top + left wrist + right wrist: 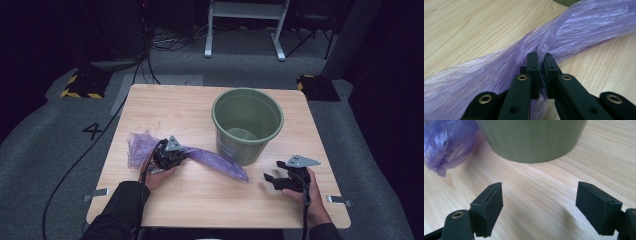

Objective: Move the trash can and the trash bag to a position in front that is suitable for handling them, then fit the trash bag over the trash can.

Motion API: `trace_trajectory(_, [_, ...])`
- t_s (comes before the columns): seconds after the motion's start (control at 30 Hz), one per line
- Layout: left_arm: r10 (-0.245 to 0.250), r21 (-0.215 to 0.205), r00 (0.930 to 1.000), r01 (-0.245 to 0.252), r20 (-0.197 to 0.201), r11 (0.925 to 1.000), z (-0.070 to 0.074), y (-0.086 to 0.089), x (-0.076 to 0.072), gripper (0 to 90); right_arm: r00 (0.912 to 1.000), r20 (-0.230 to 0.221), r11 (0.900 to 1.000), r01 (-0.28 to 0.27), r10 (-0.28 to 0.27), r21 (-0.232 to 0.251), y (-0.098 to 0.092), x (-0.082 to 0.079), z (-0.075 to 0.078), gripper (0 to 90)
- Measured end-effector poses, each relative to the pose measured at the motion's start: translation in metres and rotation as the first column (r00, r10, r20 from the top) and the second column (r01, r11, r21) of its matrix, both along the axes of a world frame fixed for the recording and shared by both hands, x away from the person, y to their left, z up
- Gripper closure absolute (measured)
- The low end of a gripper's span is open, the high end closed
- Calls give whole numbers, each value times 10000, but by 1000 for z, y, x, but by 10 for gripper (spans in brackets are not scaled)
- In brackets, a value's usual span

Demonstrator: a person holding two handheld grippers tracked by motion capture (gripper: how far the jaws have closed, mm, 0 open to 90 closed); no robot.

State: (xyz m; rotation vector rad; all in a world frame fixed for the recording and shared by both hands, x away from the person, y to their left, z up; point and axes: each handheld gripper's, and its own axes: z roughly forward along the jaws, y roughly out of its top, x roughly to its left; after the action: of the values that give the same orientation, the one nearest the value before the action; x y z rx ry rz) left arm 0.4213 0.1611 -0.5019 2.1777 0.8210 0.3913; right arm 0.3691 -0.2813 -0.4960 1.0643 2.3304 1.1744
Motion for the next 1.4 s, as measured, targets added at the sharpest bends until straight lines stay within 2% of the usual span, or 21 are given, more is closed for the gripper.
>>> trace_trajectory(0.17, [152, -75, 9999, -152, -25, 9999, 1, 2, 0, 880, 9985, 50, 9973, 544, -542, -489, 0, 5, -2, 233])
trace_trajectory(0.3, [273, -180, 9996, -273, 27, 9995, 3, 6, 0, 883, 9971, -24, 9958, 752, -754, -515, -1, 9, -3, 238])
trace_trajectory(0.43, [620, -399, 9980, -613, 158, 9973, 4, 14, 1, 886, 9972, -61, 9951, 739, -744, -659, 0, 11, -5, 241])
trace_trajectory(0.57, [836, -561, 9963, -823, 216, 9950, 5, 22, 1, 888, 9970, -103, 9955, 755, -762, -581, 1, 11, -6, 247])
trace_trajectory(0.77, [858, -528, 9958, -841, 311, 9951, 6, 25, 1, 888, 9975, -176, 9964, 677, -687, -509, 2, 14, -7, 249])
trace_trajectory(0.83, [937, -622, 9951, -916, 328, 9939, 6, 27, 0, 888, 9972, -235, 9959, 692, -707, -591, 3, 15, -7, 249])
trace_trajectory(1.03, [1319, -1054, 9906, -1273, 376, 9862, 10, 32, -2, 889, 9974, -300, 9970, 647, -660, -435, 5, 17, -6, 258])
trace_trajectory(1.1, [1354, -1035, 9891, -1290, 581, 9862, 12, 33, -3, 889, 9978, -308, 9971, 568, -584, -499, 6, 18, -7, 276])
trace_trajectory(1.27, [1441, -1194, 9863, -1339, 808, 9838, 18, 34, -5, 890, 9979, -324, 9973, 547, -564, -493, 8, 19, -6, 285])
trace_trajectory(1.4, [1413, -1145, 9858, -1306, 910, 9848, 20, 32, -6, 891, 9977, -305, 9970, 584, -600, -512, 8, 20, -7, 285])
